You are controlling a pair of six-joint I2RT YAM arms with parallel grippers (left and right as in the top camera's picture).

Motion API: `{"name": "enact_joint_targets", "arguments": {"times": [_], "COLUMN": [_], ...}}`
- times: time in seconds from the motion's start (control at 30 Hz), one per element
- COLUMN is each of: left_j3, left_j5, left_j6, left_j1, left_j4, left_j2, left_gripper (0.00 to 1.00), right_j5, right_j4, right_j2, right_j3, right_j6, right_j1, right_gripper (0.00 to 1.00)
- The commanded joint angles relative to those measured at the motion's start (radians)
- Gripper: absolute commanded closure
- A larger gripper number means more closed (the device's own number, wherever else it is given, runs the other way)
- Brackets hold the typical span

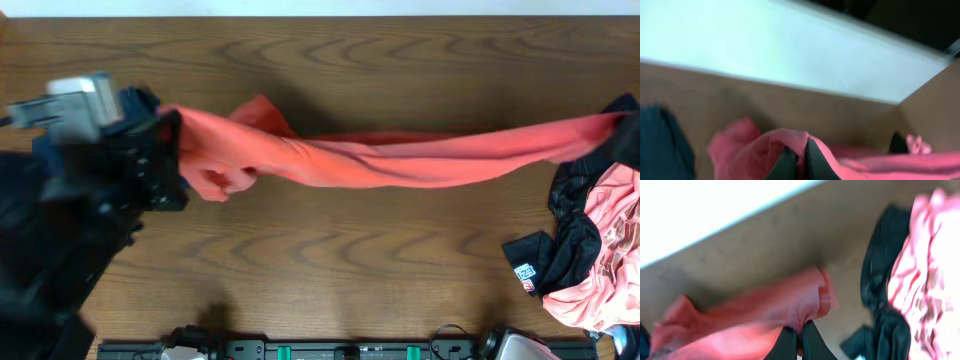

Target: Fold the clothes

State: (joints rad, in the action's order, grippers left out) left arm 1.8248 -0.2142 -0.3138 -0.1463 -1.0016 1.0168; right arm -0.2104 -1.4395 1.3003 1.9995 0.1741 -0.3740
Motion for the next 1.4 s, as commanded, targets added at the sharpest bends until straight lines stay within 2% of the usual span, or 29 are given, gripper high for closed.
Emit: {"name": "enact_joint_targets", "arguments": {"times": [0.0, 0.1, 0.23, 0.33, 0.5, 0.67, 0.77, 0.93, 1.07, 1.23, 1.33, 1.37], "left_j3": [0.06, 0.062, 0.061, 0.061, 0.061, 0.065, 0.103, 0.265, 0.448, 0.602, 0.607, 0.607], "left_j5": [-0.002, -0.003, -0.003, -0.003, -0.002, -0.003, -0.003, -0.081, -0.116, -0.328, -0.391, -0.392], "left_j6": [0.0, -0.001, 0.003, 0.016, 0.115, 0.152, 0.132, 0.035, -0.036, -0.05, -0.019, -0.003], "left_j1": [0.007, 0.007, 0.007, 0.007, 0.007, 0.029, 0.061, 0.13, 0.204, 0.261, 0.26, 0.254], "left_j4": [0.038, 0.061, 0.01, -0.031, -0.026, 0.163, 0.305, 0.456, 0.541, 0.435, 0.234, 0.121], "left_j2": [-0.001, 0.005, 0.071, 0.158, 0.36, 0.58, 0.677, 0.729, 0.728, 0.722, 0.711, 0.71], "left_gripper": [0.94, 0.94, 0.94, 0.94, 0.94, 0.94, 0.94, 0.94, 0.94, 0.94, 0.94, 0.94], "right_j5": [-0.003, 0.005, 0.005, 0.004, 0.003, -0.099, -0.203, -0.262, -0.242, -0.23, -0.174, -0.151], "right_j4": [0.0, 0.013, 0.006, -0.002, 0.031, 0.221, 0.396, 0.655, 0.682, 0.548, 0.379, 0.328], "right_j2": [-0.007, -0.004, 0.045, 0.111, 0.258, 0.408, 0.458, 0.449, 0.439, 0.439, 0.441, 0.441], "right_j3": [0.093, 0.116, 0.116, 0.116, 0.116, 0.116, 0.116, 0.157, 0.267, 0.329, 0.325, 0.318], "right_j6": [-0.015, -0.016, -0.054, -0.063, -0.068, -0.054, 0.047, 0.209, 0.226, 0.173, 0.109, 0.089], "right_j1": [-0.007, -0.007, -0.007, -0.004, -0.004, -0.004, -0.005, -0.011, -0.029, -0.045, -0.038, -0.032], "right_gripper": [0.99, 0.99, 0.99, 0.99, 0.99, 0.99, 0.99, 0.99, 0.99, 0.99, 0.99, 0.99]}}
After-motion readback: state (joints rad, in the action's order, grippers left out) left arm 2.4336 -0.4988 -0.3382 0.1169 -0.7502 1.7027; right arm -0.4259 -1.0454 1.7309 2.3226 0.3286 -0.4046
